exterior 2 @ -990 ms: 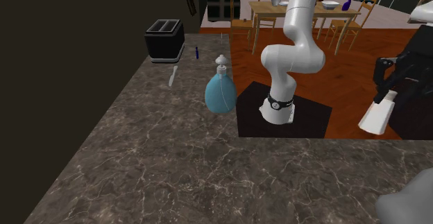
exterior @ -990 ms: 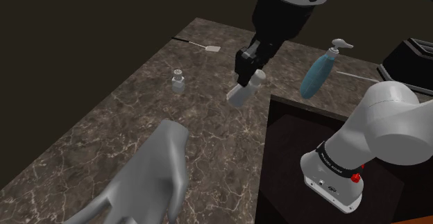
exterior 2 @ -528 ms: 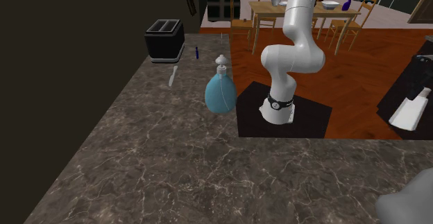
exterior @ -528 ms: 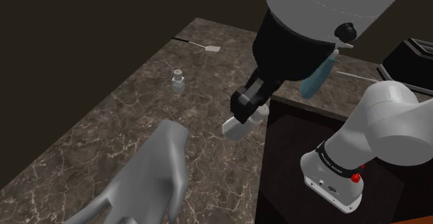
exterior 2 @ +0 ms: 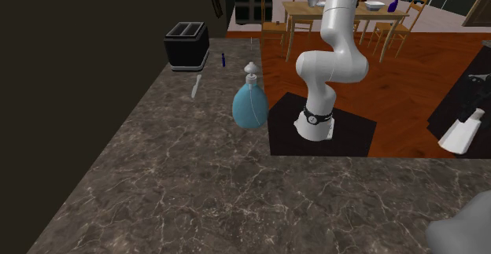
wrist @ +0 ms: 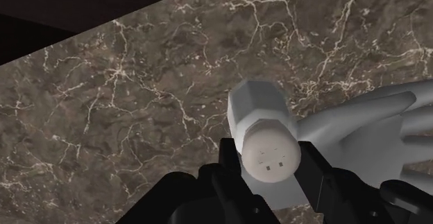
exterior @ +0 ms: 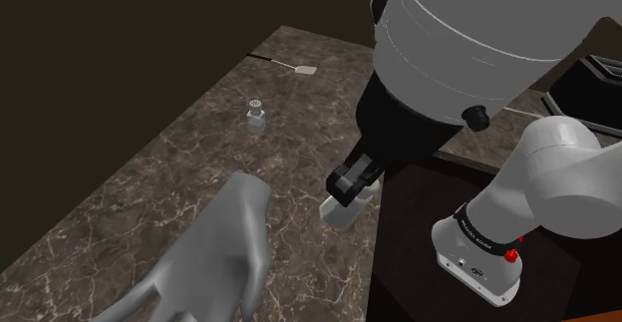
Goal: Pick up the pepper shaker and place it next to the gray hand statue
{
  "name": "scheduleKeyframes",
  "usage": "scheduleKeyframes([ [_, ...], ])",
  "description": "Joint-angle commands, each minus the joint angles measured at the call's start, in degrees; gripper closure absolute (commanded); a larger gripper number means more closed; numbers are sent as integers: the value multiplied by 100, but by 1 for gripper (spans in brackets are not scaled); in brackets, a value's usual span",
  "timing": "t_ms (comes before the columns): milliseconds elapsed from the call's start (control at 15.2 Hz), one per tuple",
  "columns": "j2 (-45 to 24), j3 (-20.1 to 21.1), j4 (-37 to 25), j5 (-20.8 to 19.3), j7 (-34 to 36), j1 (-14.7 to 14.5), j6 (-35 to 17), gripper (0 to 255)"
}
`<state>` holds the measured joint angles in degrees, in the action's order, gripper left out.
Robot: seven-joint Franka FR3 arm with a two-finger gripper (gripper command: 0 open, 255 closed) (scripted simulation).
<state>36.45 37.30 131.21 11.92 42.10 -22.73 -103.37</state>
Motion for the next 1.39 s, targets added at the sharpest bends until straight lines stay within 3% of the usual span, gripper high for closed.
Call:
scheduleKeyframes([
  [0,-3,50,146,30,21,-14,-153,255],
  [1320,-379,632,1374,220,234,1,-1758,255],
])
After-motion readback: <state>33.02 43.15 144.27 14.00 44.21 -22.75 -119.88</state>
